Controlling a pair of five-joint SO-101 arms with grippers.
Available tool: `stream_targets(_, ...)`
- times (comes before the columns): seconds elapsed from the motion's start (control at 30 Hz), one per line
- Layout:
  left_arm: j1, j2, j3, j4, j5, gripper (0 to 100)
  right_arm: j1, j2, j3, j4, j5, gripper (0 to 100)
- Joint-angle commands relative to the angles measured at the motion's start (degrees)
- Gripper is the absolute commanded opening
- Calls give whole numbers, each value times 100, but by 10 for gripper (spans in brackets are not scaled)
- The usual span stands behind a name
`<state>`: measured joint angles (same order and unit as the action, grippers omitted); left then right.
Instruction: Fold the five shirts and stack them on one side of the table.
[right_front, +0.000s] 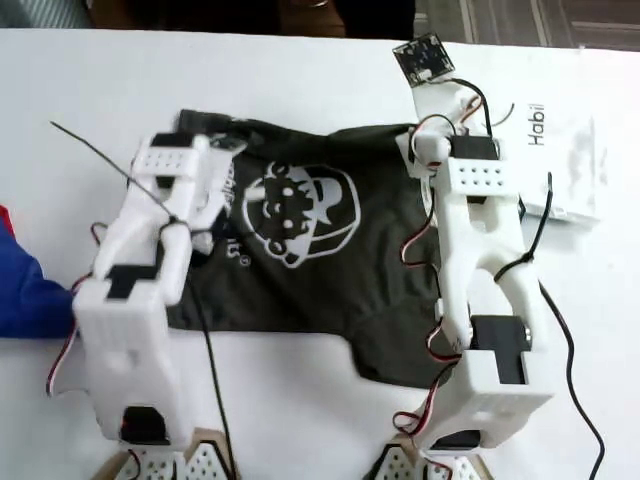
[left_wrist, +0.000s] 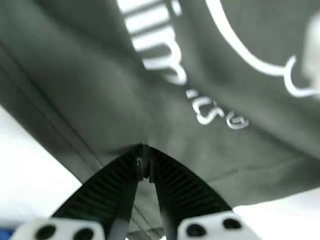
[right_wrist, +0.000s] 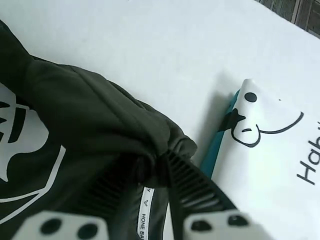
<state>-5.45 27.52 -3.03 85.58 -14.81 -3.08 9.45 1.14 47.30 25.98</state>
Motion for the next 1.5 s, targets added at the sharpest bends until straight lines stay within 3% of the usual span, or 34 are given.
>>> stream_targets(0.0, 70, -1222, 1429, -932, -44, 28, -48, -426, -308, 22, 0, 19)
stream_targets(0.1, 62, -1521, 2237, -1451, -185, 48, -48, -426, -308, 22, 0, 19)
stream_targets(0.27, 53, -1275, 2756, -1442, -193, 136, -48, -426, -308, 22, 0, 19)
stream_targets(0.67, 62, -1160, 3723, -1248, -651, 93, -48, -426, -308, 22, 0, 19)
stream_targets(0.9, 88, -3165, 3987, -1222, -589, 94, -48, -426, -308, 22, 0, 19)
stream_targets(1.07, 62, -4765, 3591, -1257, -633, 95, -31, -426, -308, 22, 0, 19)
stream_targets(1.2, -18, -4914, 2809, -1451, -782, 163, -22, -426, -308, 40, 0, 19)
stream_targets(1.33, -404, -4149, 1930, -2286, -703, 188, -13, -409, -299, 66, 0, 19)
stream_targets(1.47, -536, -2409, 497, -2215, -598, 188, -48, -409, -299, 66, 0, 19)
